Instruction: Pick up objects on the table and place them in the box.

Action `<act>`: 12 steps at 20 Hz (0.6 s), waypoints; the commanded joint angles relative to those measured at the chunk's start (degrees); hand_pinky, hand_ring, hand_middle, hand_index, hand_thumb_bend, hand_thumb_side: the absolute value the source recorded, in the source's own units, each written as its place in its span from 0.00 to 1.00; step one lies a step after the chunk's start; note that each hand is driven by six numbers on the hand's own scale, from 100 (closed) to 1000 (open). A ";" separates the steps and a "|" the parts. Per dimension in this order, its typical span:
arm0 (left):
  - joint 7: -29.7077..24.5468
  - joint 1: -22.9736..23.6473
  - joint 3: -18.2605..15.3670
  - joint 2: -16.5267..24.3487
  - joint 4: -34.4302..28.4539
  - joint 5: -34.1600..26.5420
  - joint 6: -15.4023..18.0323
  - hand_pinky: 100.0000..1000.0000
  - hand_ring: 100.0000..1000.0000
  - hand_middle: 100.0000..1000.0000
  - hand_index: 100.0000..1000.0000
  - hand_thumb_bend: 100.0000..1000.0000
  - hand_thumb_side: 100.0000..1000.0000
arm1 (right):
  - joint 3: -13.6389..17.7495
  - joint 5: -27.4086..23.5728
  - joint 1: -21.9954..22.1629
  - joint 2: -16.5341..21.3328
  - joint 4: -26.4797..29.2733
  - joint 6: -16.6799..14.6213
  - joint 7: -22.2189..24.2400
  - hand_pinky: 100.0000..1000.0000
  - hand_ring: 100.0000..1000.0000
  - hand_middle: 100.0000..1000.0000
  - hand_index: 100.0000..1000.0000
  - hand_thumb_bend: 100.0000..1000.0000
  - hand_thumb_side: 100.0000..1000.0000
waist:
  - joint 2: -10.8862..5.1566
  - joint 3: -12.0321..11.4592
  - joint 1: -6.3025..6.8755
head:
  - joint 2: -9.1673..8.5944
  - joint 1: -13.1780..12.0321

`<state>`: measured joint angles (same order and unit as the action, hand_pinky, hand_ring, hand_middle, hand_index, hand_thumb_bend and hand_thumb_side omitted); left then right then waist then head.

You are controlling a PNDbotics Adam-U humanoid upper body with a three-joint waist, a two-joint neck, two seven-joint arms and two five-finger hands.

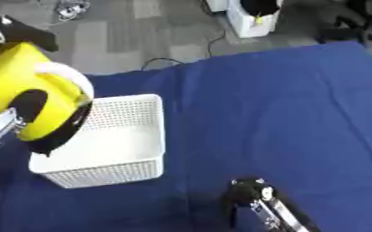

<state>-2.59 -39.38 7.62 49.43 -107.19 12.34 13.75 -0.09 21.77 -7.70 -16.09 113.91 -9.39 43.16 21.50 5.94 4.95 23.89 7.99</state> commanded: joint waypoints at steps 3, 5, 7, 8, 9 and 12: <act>-0.12 -0.77 -0.09 1.44 2.46 2.02 0.30 0.46 0.55 0.67 0.85 0.08 0.68 | -0.19 0.25 -1.12 -0.24 0.68 0.21 0.33 0.25 0.36 0.39 0.56 0.00 1.00 | -0.39 0.27 0.23 | -1.87 -0.48; 0.30 -0.95 0.00 1.35 3.97 2.85 0.61 0.47 0.55 0.68 0.85 0.09 0.71 | -0.06 0.77 -1.75 -0.49 0.68 0.48 0.42 0.25 0.36 0.39 0.56 0.00 1.00 | 0.23 0.39 0.36 | -2.41 -0.75; 0.70 -1.26 0.07 1.22 5.55 3.82 0.91 0.47 0.55 0.68 0.85 0.09 0.72 | 0.04 1.27 -2.45 -0.73 0.68 0.76 0.52 0.25 0.36 0.39 0.56 0.00 1.00 | 0.94 0.44 0.44 | -2.48 -0.94; 0.90 -1.44 0.12 1.15 6.24 4.22 1.09 0.47 0.55 0.68 0.85 0.08 0.69 | 0.08 1.53 -2.76 -0.86 0.68 0.90 0.57 0.25 0.36 0.39 0.56 0.00 1.00 | 1.25 0.46 0.47 | -2.38 -1.01; 1.09 -1.67 0.16 1.11 6.97 4.65 1.26 0.48 0.55 0.69 0.85 0.08 0.73 | 0.13 1.86 -3.16 -1.05 0.68 1.04 0.65 0.25 0.36 0.39 0.56 0.00 1.00 | 1.73 0.54 0.52 | -2.27 -1.12; 1.37 -2.26 0.40 0.97 8.56 5.70 1.84 0.51 0.56 0.70 0.86 0.08 0.74 | 0.21 2.84 -4.08 -1.56 0.68 1.30 0.85 0.25 0.36 0.39 0.56 0.00 1.00 | 2.74 0.84 0.64 | -2.03 -1.35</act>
<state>-1.44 -40.56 8.41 49.33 -98.79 17.25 15.25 0.28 24.19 -11.32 -16.73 113.90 -8.31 43.96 25.41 6.81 5.61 22.10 7.03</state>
